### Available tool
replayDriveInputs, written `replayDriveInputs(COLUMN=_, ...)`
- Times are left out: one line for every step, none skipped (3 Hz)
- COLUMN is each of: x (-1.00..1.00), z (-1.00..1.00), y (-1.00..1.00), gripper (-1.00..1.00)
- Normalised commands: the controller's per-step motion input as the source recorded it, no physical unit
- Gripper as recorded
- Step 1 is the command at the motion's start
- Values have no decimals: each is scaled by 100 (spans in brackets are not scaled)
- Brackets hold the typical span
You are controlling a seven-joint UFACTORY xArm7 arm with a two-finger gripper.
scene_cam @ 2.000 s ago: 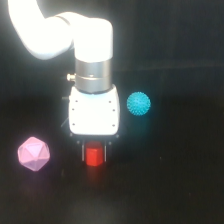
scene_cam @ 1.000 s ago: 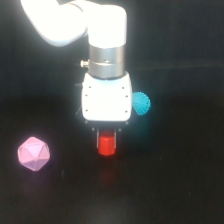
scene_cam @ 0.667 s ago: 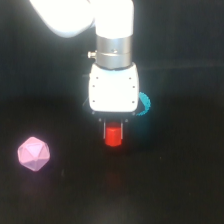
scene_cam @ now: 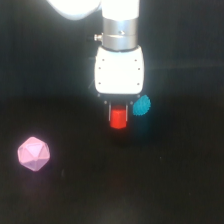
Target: Pick up the red object from the table
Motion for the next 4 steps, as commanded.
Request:
replayDriveInputs(x=25, z=100, y=56, gripper=-100)
replayDriveInputs(x=32, z=100, y=69, gripper=-95)
replayDriveInputs(x=31, z=100, y=-30, gripper=-100)
replayDriveInputs(x=41, z=56, y=-62, gripper=-100)
